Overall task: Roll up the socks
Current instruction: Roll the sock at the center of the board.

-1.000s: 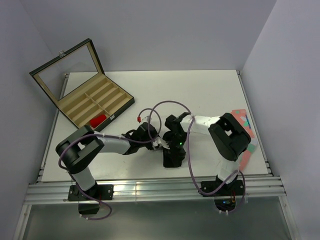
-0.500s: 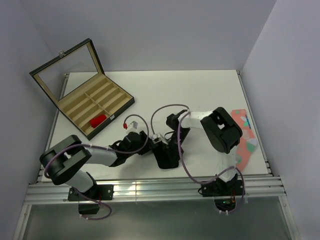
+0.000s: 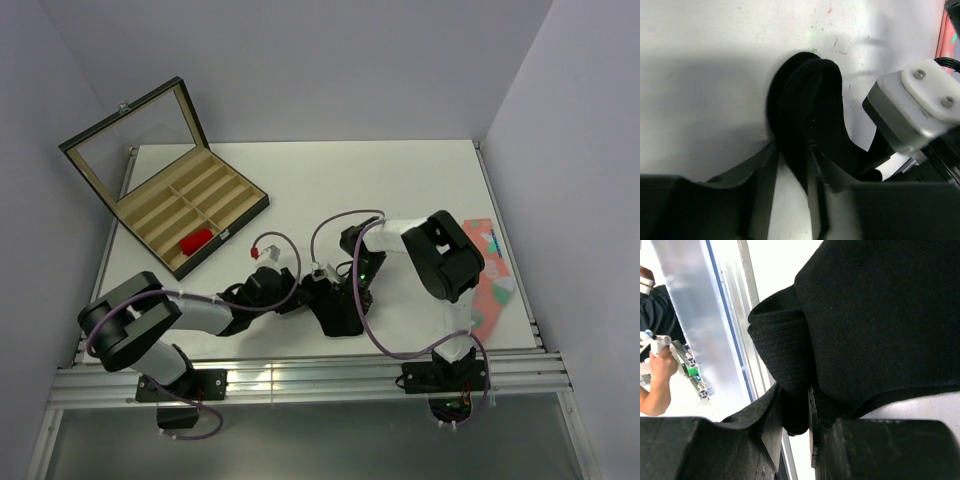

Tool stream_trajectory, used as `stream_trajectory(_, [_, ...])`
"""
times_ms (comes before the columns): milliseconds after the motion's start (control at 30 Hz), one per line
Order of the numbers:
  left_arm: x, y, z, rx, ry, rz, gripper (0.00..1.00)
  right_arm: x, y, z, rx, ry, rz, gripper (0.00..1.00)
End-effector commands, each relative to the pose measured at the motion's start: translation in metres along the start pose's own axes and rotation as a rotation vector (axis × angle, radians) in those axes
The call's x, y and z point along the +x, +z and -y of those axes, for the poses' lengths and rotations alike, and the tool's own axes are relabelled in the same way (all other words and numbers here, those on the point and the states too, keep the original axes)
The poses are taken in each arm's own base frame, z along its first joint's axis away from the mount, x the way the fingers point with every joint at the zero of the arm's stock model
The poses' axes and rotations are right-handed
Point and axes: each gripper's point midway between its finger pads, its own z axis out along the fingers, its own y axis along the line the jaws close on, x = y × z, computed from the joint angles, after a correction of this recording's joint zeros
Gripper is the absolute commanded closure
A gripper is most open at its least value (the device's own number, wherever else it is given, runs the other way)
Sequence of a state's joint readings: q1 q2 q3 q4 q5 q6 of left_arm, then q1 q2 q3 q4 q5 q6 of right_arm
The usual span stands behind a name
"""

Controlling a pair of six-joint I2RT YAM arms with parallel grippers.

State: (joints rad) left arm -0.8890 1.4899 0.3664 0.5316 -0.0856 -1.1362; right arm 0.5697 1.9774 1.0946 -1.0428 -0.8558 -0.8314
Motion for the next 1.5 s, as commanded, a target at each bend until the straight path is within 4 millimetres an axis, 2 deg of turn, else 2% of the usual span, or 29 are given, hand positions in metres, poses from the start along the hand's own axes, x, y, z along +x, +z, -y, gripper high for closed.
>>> stream_trajectory(0, [0.013,0.012,-0.003,-0.016,0.11,-0.071,0.68,0.01,-0.012,0.019,0.132,-0.056,-0.09,0.84])
stream_trajectory(67, [0.015,0.023,0.0,-0.018,0.136,-0.092,0.79,0.006,-0.017,0.014,0.139,-0.064,-0.083,0.84])
stream_trajectory(133, [0.016,0.029,0.005,-0.006,0.145,-0.1,0.85,0.003,-0.02,0.014,0.152,-0.068,-0.079,0.84])
stream_trajectory(300, [0.016,0.048,0.014,-0.005,0.186,-0.122,0.9,-0.002,-0.018,0.01,0.101,-0.027,-0.096,0.83])
stream_trajectory(533, [0.014,0.055,0.019,-0.007,0.223,-0.132,0.9,0.003,-0.003,0.045,0.172,0.109,-0.133,0.84])
stream_trajectory(667, [0.017,0.05,0.017,0.014,0.251,-0.139,0.86,0.004,0.0,0.054,0.212,0.184,-0.137,0.84])
stream_trajectory(700, [0.017,0.048,0.023,0.047,0.256,-0.135,0.85,0.005,0.0,0.056,0.223,0.197,-0.142,0.85])
stream_trajectory(800, [0.017,0.04,0.014,0.041,0.27,-0.127,0.78,0.006,0.0,0.066,0.271,0.232,-0.143,0.85])
stream_trajectory(833, [0.014,0.037,0.019,0.059,0.277,-0.11,0.75,0.007,0.0,0.068,0.283,0.242,-0.145,0.85])
stream_trajectory(867, [0.017,0.032,0.011,0.054,0.285,-0.115,0.74,0.006,0.0,0.071,0.295,0.242,-0.141,0.85])
stream_trajectory(933, [0.012,0.024,0.018,0.09,0.297,-0.085,0.71,0.008,0.002,0.072,0.292,0.25,-0.146,0.85])
stream_trajectory(1000, [0.013,0.016,0.007,0.074,0.313,-0.077,0.7,0.006,0.001,0.073,0.297,0.258,-0.143,0.85])
stream_trajectory(1100, [0.009,-0.001,0.008,0.116,0.347,-0.042,0.67,0.005,0.001,0.074,0.305,0.265,-0.14,0.85])
stream_trajectory(1133, [0.006,-0.009,0.019,0.156,0.374,-0.019,0.65,0.006,0.002,0.074,0.3,0.268,-0.144,0.85])
stream_trajectory(1200, [0.009,-0.018,0.025,0.196,0.418,-0.009,0.62,0.006,0.002,0.073,0.298,0.269,-0.144,0.85])
stream_trajectory(1233, [0.013,-0.024,0.037,0.238,0.469,-0.005,0.59,0.007,0.002,0.073,0.297,0.269,-0.145,0.85])
stream_trajectory(1367, [0.02,-0.026,0.067,0.299,0.588,-0.012,0.56,0.006,0.002,0.073,0.299,0.27,-0.143,0.85])
stream_trajectory(1467, [0.023,-0.021,0.076,0.311,0.637,-0.02,0.54,0.006,0.002,0.073,0.297,0.267,-0.146,0.85])
